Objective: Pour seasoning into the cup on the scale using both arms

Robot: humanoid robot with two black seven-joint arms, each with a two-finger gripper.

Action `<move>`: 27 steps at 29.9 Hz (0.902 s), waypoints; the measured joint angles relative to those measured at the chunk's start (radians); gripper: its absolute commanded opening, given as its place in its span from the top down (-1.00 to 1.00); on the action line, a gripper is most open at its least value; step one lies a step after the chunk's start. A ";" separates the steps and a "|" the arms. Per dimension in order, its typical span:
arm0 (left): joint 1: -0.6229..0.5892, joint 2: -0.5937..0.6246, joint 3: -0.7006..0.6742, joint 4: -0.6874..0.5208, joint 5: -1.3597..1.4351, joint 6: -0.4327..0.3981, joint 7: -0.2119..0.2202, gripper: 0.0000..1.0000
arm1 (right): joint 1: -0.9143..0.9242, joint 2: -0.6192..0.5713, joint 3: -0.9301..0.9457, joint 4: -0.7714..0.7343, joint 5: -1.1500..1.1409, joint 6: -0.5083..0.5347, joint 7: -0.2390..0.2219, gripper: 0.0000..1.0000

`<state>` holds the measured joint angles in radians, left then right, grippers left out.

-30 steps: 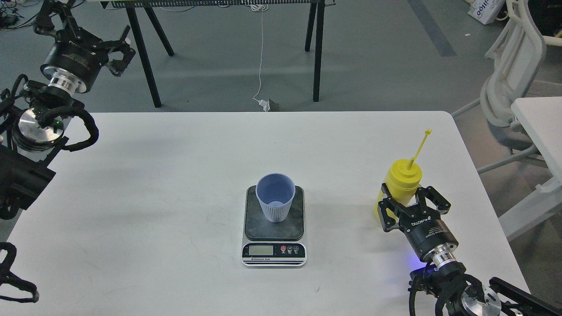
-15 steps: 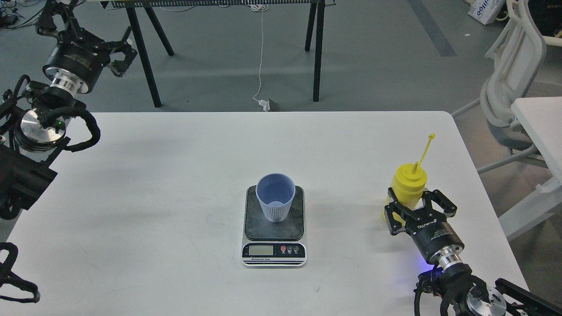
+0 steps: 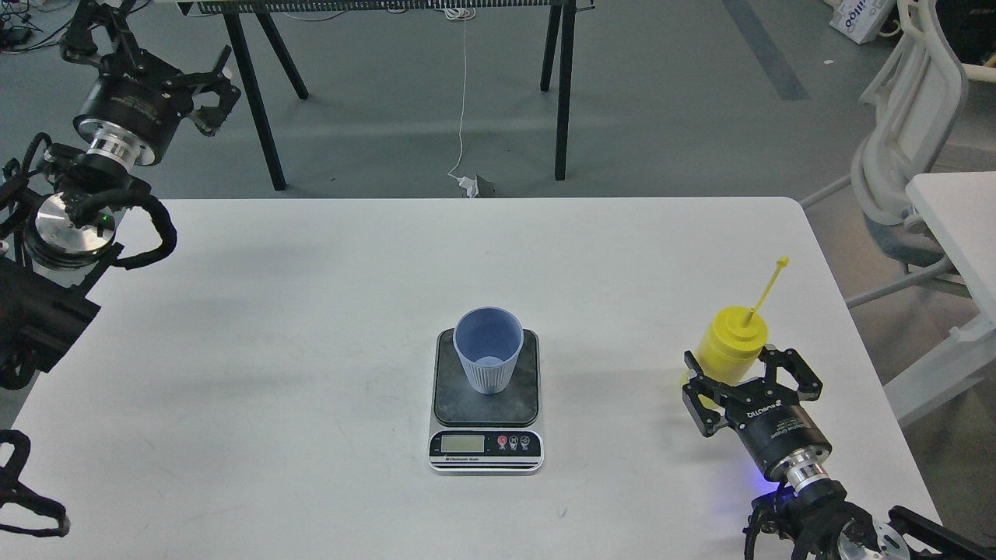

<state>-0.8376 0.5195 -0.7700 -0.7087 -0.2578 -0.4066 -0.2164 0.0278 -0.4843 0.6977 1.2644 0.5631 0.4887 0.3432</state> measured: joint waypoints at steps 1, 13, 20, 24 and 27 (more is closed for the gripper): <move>0.000 0.000 0.000 0.000 0.000 0.000 0.000 -0.99 | -0.013 -0.014 0.003 0.011 0.000 0.000 0.003 -0.93; 0.002 0.008 -0.001 -0.058 -0.001 0.028 -0.003 -0.99 | -0.175 -0.162 0.089 0.066 -0.015 0.000 0.007 -0.93; 0.001 0.014 0.000 -0.057 0.000 0.031 0.000 -0.99 | 0.008 -0.331 0.154 -0.057 -0.227 0.000 0.001 -0.98; 0.001 0.015 0.000 -0.056 0.000 0.031 0.002 -0.99 | 0.167 -0.329 0.191 -0.186 -0.269 0.000 0.005 -0.98; 0.001 0.015 0.000 -0.055 0.000 0.031 0.007 -0.99 | 0.294 -0.275 0.200 -0.307 -0.273 0.000 0.003 -0.98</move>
<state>-0.8363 0.5342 -0.7700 -0.7639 -0.2577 -0.3760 -0.2098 0.3222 -0.7588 0.8973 0.9574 0.2904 0.4887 0.3461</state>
